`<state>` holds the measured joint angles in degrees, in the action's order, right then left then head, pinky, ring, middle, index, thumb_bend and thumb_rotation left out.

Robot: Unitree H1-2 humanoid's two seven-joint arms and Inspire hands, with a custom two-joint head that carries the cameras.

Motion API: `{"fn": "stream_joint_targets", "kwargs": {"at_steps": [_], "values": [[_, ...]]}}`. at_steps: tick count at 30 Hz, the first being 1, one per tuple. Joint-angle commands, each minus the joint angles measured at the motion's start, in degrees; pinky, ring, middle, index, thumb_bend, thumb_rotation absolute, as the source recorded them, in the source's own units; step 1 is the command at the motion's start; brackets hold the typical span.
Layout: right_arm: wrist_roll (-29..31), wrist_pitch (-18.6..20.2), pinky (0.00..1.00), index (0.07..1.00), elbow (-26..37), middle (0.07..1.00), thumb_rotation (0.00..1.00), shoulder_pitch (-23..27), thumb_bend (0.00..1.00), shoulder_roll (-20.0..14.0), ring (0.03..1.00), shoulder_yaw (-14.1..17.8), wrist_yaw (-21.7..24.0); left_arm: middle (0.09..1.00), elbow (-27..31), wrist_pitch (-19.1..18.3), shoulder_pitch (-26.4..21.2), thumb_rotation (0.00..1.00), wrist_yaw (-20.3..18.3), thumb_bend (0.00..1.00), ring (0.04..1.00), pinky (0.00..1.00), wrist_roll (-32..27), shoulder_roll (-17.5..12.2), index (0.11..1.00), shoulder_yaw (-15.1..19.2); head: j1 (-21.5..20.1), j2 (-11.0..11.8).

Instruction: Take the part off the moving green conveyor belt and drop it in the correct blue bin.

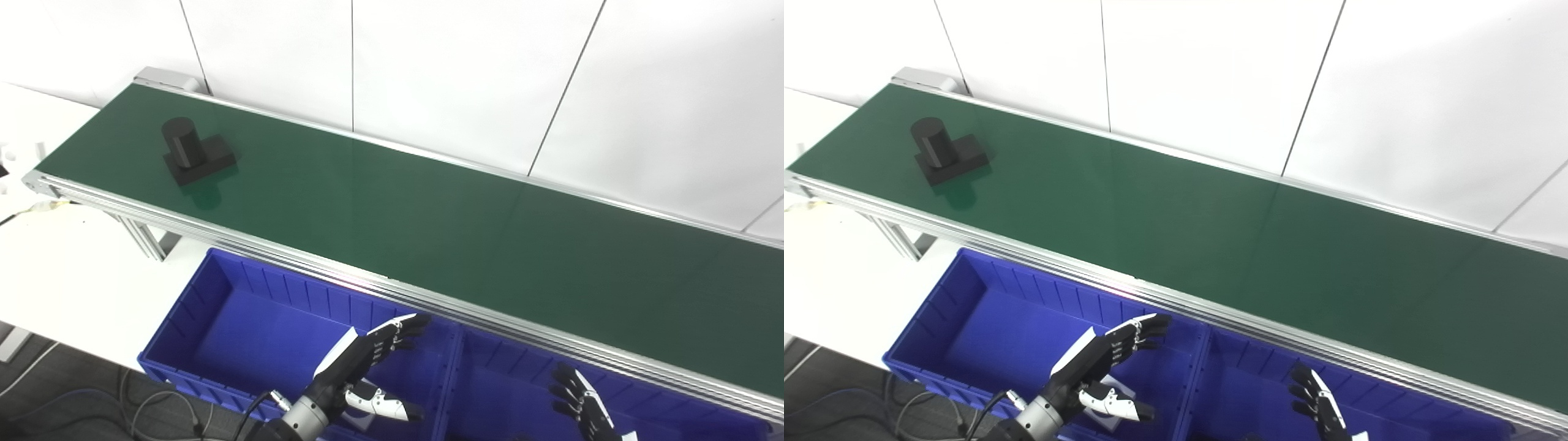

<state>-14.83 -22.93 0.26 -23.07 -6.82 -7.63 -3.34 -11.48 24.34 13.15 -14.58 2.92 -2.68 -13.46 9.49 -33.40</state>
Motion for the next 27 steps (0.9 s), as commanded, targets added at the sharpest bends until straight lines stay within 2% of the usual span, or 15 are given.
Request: {"fn": "stream_joint_targets", "kwargs": {"at_steps": [1, 8, 16, 22, 27], "values": [[-0.1, -3.4, 0.74, 0.864, 1.8, 0.848, 0.41, 0.1, 0.73, 0.2, 0.804, 0.3, -0.9, 0.903, 0.3, 2.5, -0.8, 0.31, 0.5, 0.95, 0.892, 0.85, -0.1, 0.1, 0.868, -0.2, -0.2, 0.2], [-0.1, -3.9, 0.71, 0.855, 3.7, 0.833, 0.42, 0.5, 0.76, 0.1, 0.788, -0.1, -1.8, 0.902, -1.0, 2.5, -1.2, 0.31, 1.1, 0.97, 0.894, 0.85, 0.3, 0.0, 0.862, -0.3, -0.9, 2.0], [0.0, -3.5, 0.68, 0.834, 8.3, 0.814, 0.42, 0.8, 0.81, 1.0, 0.767, 0.4, -1.9, 0.902, -1.9, 2.5, -1.7, 0.3, 1.6, 0.97, 0.893, 0.85, 0.6, -0.4, 0.861, -0.4, -2.0, 2.8], [-0.2, 0.8, 0.68, 0.832, 14.4, 0.825, 0.41, 2.2, 0.81, 1.5, 0.784, 1.2, -0.5, 0.899, -2.4, 2.5, -2.2, 0.29, 1.9, 0.97, 0.887, 0.84, 0.5, -0.4, 0.86, -0.5, -2.2, 3.7], [-0.8, 3.4, 0.68, 0.837, 16.6, 0.833, 0.43, 4.3, 0.81, 1.7, 0.787, 1.5, 0.4, 0.893, -3.2, 2.5, -2.6, 0.28, 2.4, 0.97, 0.884, 0.84, 0.4, -0.4, 0.854, -0.7, -2.5, 4.5]]}}
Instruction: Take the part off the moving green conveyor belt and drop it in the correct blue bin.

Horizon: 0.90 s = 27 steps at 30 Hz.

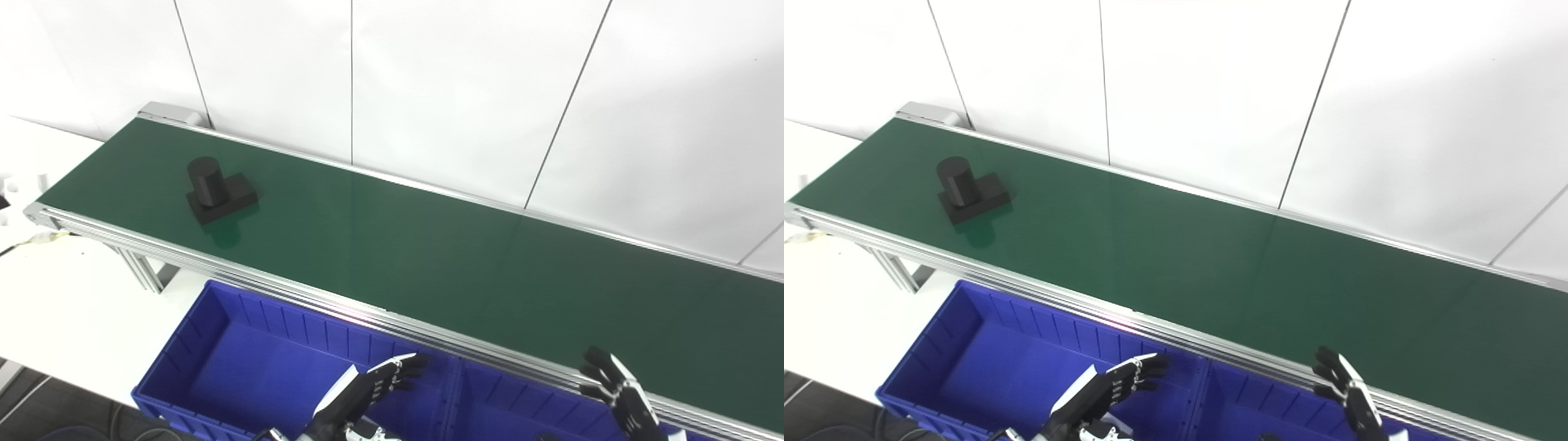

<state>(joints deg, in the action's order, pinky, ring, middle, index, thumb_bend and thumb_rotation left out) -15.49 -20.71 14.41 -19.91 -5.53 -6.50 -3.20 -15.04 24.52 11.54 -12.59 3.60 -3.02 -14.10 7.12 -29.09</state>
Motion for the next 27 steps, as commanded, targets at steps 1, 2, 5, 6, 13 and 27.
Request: {"fn": "stream_joint_targets", "kwargs": {"at_steps": [1, 2, 5, 6, 13, 27], "values": [[-0.2, 1.6, 0.68, 0.837, 2.7, 0.833, 0.44, 1.6, 0.83, 0.5, 0.789, 0.4, 0.4, 0.893, 0.2, 2.4, -1.1, 0.28, 0.5, 0.97, 0.884, 0.84, -0.3, -0.1, 0.854, -0.1, -0.1, 0.2], [-0.4, 2.0, 0.68, 0.837, 2.8, 0.833, 0.45, 2.1, 0.83, 0.6, 0.79, 0.5, 0.5, 0.893, 0.0, 2.4, -1.2, 0.28, 0.7, 0.97, 0.884, 0.84, -0.3, -0.1, 0.854, -0.1, -0.2, 0.4], [-1.1, 3.5, 0.69, 0.838, 3.6, 0.832, 0.46, 3.7, 0.85, 0.9, 0.793, 0.7, 0.8, 0.896, -0.2, 2.4, -1.3, 0.27, 0.7, 0.97, 0.886, 0.84, -0.4, -0.1, 0.853, -0.2, -0.3, 0.7], [-1.3, 3.9, 0.69, 0.838, 3.8, 0.832, 0.46, 4.2, 0.85, 1.0, 0.793, 0.7, 0.9, 0.897, -0.4, 2.4, -1.4, 0.27, 0.7, 0.97, 0.887, 0.84, -0.5, -0.2, 0.853, -0.2, -0.3, 0.9], [-4.2, 8.4, 0.68, 0.837, 5.8, 0.828, 0.42, 8.2, 0.81, 1.8, 0.776, 0.7, 1.7, 0.893, -1.5, 2.4, -2.0, 0.27, 0.9, 0.98, 0.874, 0.82, -0.6, -0.2, 0.85, -0.2, -0.4, 1.5], [-4.9, 13.2, 0.71, 0.858, 6.9, 0.853, 0.32, 13.5, 0.71, 1.8, 0.81, -0.4, 4.2, 0.886, -3.0, 2.4, -3.2, 0.25, 1.6, 0.98, 0.871, 0.82, -0.6, -0.2, 0.845, -0.6, -0.8, 2.1]]}}
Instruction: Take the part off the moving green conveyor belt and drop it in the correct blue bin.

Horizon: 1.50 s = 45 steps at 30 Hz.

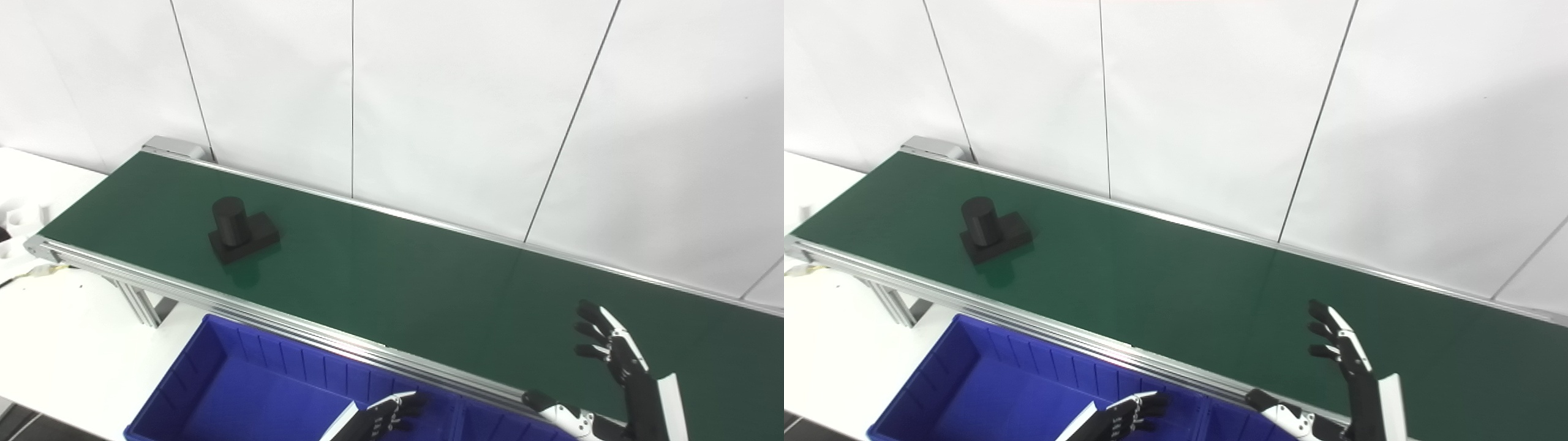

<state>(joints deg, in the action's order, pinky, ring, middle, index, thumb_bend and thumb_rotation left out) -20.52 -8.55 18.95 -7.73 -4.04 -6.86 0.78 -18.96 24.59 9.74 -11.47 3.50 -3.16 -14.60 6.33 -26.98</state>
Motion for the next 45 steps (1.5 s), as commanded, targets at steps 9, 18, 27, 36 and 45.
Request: {"fn": "stream_joint_targets", "kwargs": {"at_steps": [9, 18, 27, 36, 45], "values": [[-0.9, 3.9, 0.74, 0.868, 2.4, 0.867, 0.3, 4.9, 0.69, 0.6, 0.818, -0.9, 1.8, 0.886, -0.5, 2.3, -2.6, 0.26, 0.8, 0.98, 0.87, 0.81, -0.3, -0.3, 0.846, -0.2, -0.3, 0.6], [-2.0, 6.2, 0.77, 0.889, 2.1, 0.881, 0.34, 7.7, 0.69, 0.5, 0.83, -2.3, 3.1, 0.879, -0.5, 2.3, -2.6, 0.24, 0.4, 0.98, 0.869, 0.82, -1.4, 0.0, 0.832, 0.1, -1.1, 0.5], [-4.3, 7.1, 0.76, 0.889, 1.1, 0.874, 0.37, 9.4, 0.71, 0.7, 0.828, -3.6, 3.5, 0.876, 0.5, 2.3, -2.0, 0.27, 1.8, 0.97, 0.863, 0.81, -0.5, -0.6, 0.829, -0.4, -1.8, 0.1], [-4.7, 9.0, 0.78, 0.899, -0.1, 0.887, 0.42, 12.3, 0.72, 1.2, 0.83, -4.1, 3.8, 0.866, 0.8, 2.3, -1.4, 0.27, 0.9, 0.98, 0.857, 0.8, -3.1, 0.0, 0.815, 0.7, -2.3, 0.2], [-7.6, 11.0, 0.75, 0.905, -1.2, 0.878, 0.46, 16.4, 0.72, 2.5, 0.812, -5.1, 3.8, 0.842, 0.5, 2.3, -1.4, 0.24, -1.1, 0.96, 0.828, 0.77, -4.7, 0.8, 0.797, 2.6, -2.7, 0.1]]}}
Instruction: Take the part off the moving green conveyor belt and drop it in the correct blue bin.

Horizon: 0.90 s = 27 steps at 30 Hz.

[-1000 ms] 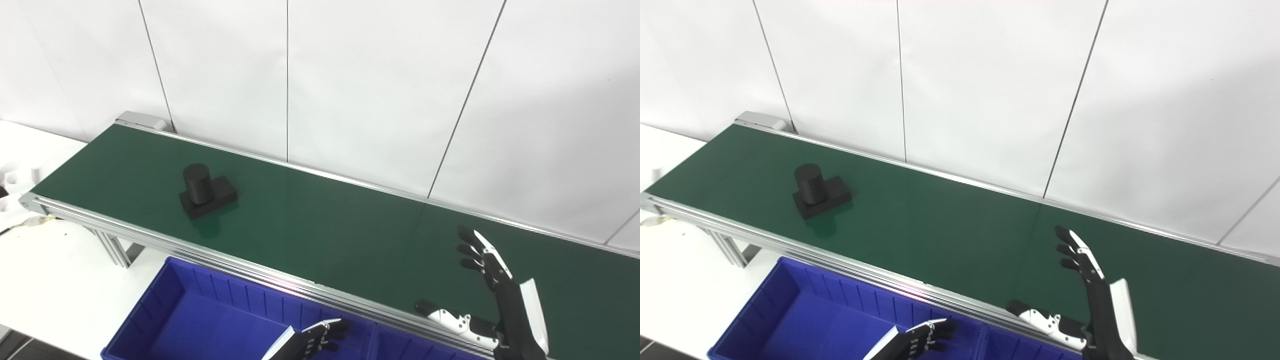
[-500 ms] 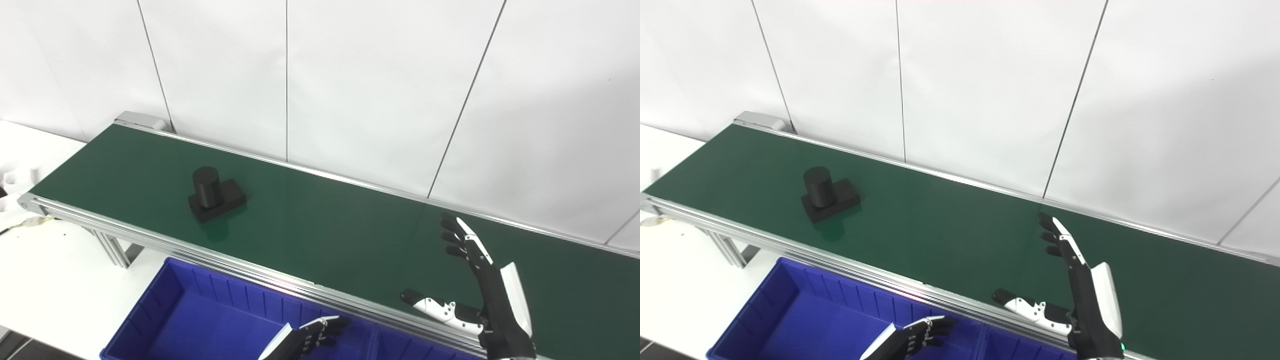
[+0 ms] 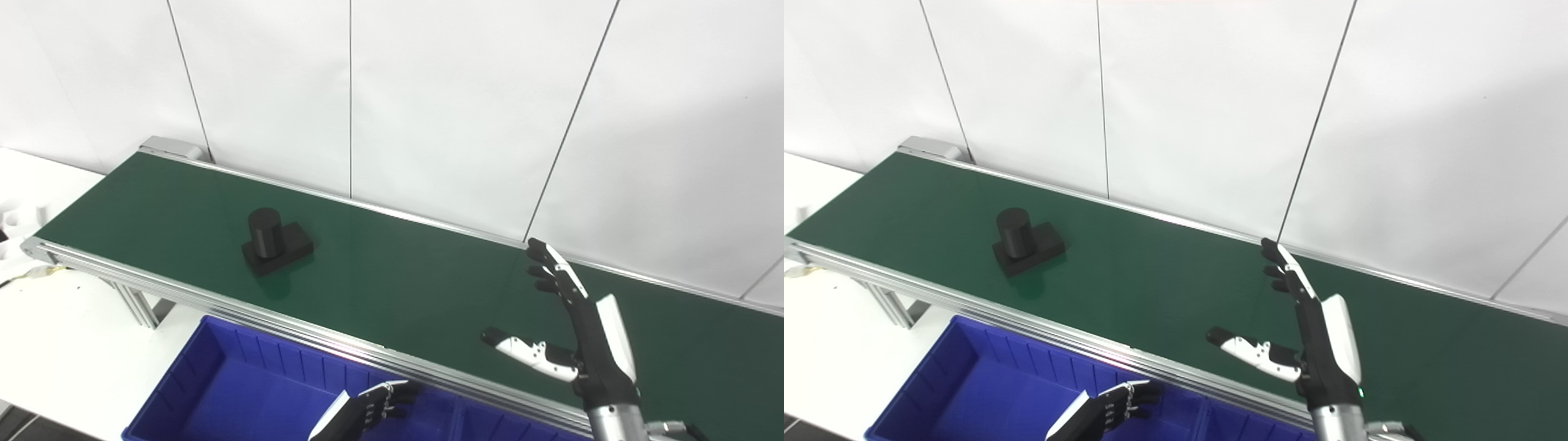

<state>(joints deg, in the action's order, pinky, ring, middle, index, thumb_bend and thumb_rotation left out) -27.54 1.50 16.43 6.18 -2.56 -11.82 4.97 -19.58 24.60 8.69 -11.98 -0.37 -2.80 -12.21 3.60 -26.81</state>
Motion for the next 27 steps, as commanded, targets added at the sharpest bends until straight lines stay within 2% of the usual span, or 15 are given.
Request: {"fn": "stream_joint_targets", "kwargs": {"at_steps": [1, 17, 22, 27], "values": [[-0.9, 1.3, 0.75, 0.905, 1.4, 0.88, 0.47, 2.8, 0.73, 1.2, 0.814, -0.2, -0.4, 0.84, 1.1, 2.3, -0.4, 0.24, -0.8, 0.96, 0.827, 0.77, -0.8, 0.5, 0.796, 0.3, 0.0, -0.1], [-2.0, 4.0, 0.77, 0.904, -0.7, 0.875, 0.48, 8.8, 0.73, 2.6, 0.823, -0.8, 0.4, 0.845, 3.2, 2.3, 0.8, 0.23, 1.5, 0.96, 0.83, 0.76, 1.7, 0.0, 0.79, 0.1, -0.9, -0.6], [-3.5, 5.1, 0.76, 0.909, -1.4, 0.879, 0.51, 10.5, 0.74, 2.1, 0.825, -1.6, 1.0, 0.852, 4.5, 2.3, 0.9, 0.26, 4.9, 0.96, 0.828, 0.75, 5.2, -1.5, 0.799, -2.2, -0.8, -0.7], [-3.6, 7.0, 0.76, 0.917, -2.0, 0.898, 0.52, 12.2, 0.75, 2.2, 0.833, -2.1, 2.3, 0.85, 5.2, 2.3, 1.2, 0.23, 6.9, 0.97, 0.827, 0.75, 5.1, -2.2, 0.795, -3.8, -0.8, -1.0]]}}
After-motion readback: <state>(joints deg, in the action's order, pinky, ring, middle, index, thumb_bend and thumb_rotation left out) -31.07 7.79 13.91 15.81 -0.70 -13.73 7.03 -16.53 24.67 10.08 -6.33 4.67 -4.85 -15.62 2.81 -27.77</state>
